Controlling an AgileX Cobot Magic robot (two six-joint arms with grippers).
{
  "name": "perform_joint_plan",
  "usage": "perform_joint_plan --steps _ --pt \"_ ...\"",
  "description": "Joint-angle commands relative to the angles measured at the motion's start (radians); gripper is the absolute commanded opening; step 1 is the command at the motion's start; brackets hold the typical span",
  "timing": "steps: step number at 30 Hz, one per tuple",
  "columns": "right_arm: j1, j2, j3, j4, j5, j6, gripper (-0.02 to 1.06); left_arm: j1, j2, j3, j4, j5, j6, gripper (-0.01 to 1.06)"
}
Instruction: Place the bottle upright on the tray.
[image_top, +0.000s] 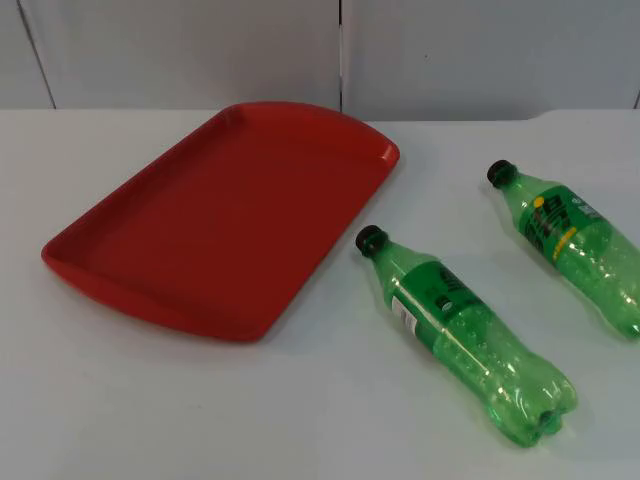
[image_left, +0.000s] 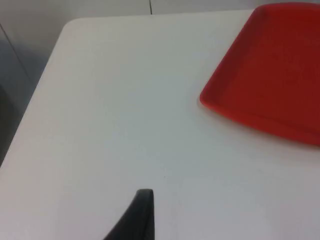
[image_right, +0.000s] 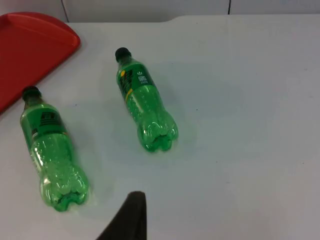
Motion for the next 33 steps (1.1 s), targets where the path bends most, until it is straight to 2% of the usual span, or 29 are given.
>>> perform_joint_plan --steps 1,8,22,33 --pt "-0.006 -0.005 0.006 0.003 -0.006 -0.001 1.04 0.004 -0.004 -0.017 -0.016 0.003 -0.010 1.05" --pt "-0.006 -0.005 0.006 0.003 -0.006 -0.001 1.04 0.004 0.017 -0.066 -0.022 0.003 -0.016 1.05" --pt "-0.006 -0.005 0.006 0.003 -0.006 -0.001 1.04 0.004 0.200 -0.162 -0.096 -0.017 -0.016 1.05" --pt "-0.006 -0.005 0.006 0.003 -0.006 -0.001 1.04 0.004 0.293 -0.195 -0.098 -0.047 -0.016 1.05"
